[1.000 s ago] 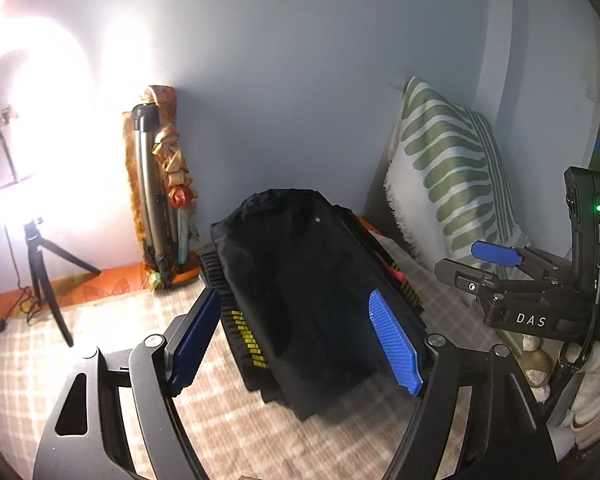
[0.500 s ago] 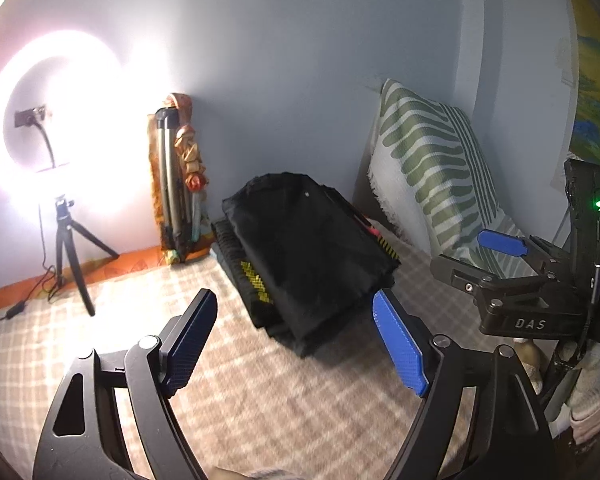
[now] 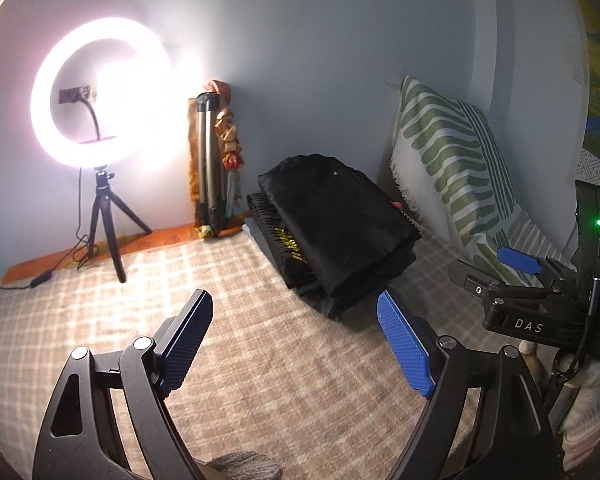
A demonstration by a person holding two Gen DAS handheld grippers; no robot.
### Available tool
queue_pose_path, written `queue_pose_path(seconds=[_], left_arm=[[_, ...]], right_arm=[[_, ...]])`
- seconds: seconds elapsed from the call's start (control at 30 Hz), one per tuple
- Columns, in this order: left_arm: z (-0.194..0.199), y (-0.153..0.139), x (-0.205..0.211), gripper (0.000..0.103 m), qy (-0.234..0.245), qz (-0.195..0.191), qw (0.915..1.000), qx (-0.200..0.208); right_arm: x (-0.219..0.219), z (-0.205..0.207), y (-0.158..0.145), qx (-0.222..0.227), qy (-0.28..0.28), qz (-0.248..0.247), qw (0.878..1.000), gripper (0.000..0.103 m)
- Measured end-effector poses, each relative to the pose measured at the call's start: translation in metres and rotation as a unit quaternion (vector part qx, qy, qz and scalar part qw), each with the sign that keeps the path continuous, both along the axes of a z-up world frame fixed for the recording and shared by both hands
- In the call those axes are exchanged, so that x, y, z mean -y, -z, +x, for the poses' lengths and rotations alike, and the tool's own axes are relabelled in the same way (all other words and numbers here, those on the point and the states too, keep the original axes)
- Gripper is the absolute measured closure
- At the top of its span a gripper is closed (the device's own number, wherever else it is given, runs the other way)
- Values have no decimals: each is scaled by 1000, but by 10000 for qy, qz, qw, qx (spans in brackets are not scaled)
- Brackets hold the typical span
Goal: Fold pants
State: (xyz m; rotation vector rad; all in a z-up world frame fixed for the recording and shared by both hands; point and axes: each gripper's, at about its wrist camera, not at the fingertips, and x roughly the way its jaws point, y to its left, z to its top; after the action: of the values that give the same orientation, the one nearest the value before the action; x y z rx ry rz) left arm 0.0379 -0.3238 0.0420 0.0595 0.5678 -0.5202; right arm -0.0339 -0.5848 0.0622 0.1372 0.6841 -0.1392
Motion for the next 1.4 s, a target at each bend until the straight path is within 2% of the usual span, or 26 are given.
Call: queue_pose_path(seconds=[0.13, 0.43, 1.4], left_arm=[[-3, 5, -5, 17, -43, -45, 10000, -67], [-10, 16, -9, 4, -109, -152, 9997, -164], [-6, 20, -14, 3, -160, -140, 9994, -281]], right_arm=[[-5, -3, -1, 56, 5, -146, 9999, 0], [-11, -2, 9, 54, 7, -204, 9998, 0], [-23, 5, 14, -20, -104, -249, 9996, 0]])
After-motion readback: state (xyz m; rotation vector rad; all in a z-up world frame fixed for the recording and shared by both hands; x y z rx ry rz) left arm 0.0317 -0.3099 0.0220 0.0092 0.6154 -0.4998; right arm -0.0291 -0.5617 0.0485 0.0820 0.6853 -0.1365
